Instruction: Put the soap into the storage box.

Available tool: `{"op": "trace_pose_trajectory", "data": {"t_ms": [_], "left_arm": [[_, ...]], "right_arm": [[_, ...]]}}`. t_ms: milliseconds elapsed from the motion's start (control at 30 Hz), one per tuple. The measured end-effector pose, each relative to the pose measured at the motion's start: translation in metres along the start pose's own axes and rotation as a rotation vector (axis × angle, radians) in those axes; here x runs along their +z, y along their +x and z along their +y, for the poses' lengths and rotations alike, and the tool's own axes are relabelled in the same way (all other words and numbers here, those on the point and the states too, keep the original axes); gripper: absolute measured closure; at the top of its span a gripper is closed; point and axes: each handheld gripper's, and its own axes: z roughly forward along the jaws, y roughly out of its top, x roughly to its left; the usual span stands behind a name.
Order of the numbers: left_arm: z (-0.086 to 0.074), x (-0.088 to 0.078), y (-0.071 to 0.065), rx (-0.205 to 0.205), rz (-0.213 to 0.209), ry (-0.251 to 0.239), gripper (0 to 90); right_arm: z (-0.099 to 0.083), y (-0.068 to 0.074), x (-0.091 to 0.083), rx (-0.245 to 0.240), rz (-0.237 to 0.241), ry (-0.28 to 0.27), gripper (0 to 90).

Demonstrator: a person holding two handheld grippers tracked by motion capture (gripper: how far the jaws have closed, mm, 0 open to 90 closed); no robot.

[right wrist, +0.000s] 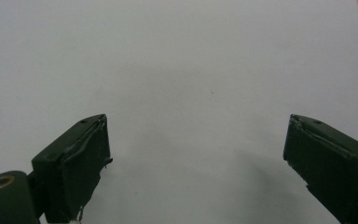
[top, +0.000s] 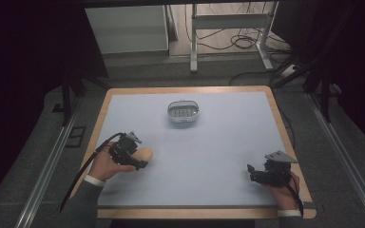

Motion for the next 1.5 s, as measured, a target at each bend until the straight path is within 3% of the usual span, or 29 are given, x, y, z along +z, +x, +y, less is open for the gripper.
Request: {"op": "trace_pose_trajectory", "data": {"t_ms": [1500], "left_arm": [[0.04,0.0,0.005,0.042,-0.001,0.0,32.6]], "right_arm": [[-0.001,-0.003,0.0,0.004,-0.004,0.007,7.0]]}}
